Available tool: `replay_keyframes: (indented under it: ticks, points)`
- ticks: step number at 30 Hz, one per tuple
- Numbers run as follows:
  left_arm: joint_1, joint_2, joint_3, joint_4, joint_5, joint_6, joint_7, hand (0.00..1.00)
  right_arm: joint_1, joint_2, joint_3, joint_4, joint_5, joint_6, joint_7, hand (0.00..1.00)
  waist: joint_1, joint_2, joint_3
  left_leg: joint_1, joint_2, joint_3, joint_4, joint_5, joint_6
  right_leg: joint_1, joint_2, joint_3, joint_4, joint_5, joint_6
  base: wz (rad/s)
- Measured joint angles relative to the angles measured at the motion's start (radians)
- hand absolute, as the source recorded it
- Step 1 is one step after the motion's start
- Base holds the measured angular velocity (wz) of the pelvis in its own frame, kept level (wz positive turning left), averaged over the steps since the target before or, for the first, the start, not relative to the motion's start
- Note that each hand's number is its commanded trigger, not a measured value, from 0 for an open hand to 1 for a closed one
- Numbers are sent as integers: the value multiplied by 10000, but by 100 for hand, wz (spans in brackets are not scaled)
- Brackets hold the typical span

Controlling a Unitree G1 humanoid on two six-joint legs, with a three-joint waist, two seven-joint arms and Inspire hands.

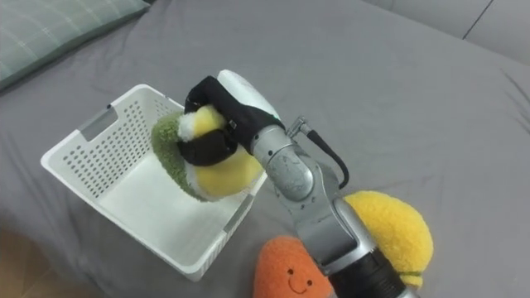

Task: Collect toys from the bed

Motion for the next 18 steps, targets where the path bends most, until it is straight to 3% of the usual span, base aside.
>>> replay_keyframes:
  ticks: [7, 10, 18]
  points:
    - [-14, 0, -11, -113, -8, 0, 73, 0, 3, -34, 1, 803, -76, 94, -169, 0, 176, 23, 19, 4, -16, -37, 5, 12, 9, 31, -16, -71, 0, 5, 9, 1]
    - [19, -4, -2, -80, 2, 31, 73, 0, 7, -29, -1, 837, -77, 92, -181, 0, 182, 76, 58, -25, -25, -84, 11, 12, 10, 21, -23, -118, -3, 4, 11, 4]
    - [27, -82, 7, -79, -3, 214, 74, 0, 9, -33, -2, 837, -76, 93, -235, 0, 174, 95, 69, -157, -42, -115, 32, 90, 25, -97, -51, -214, -11, 5, 14, 3]
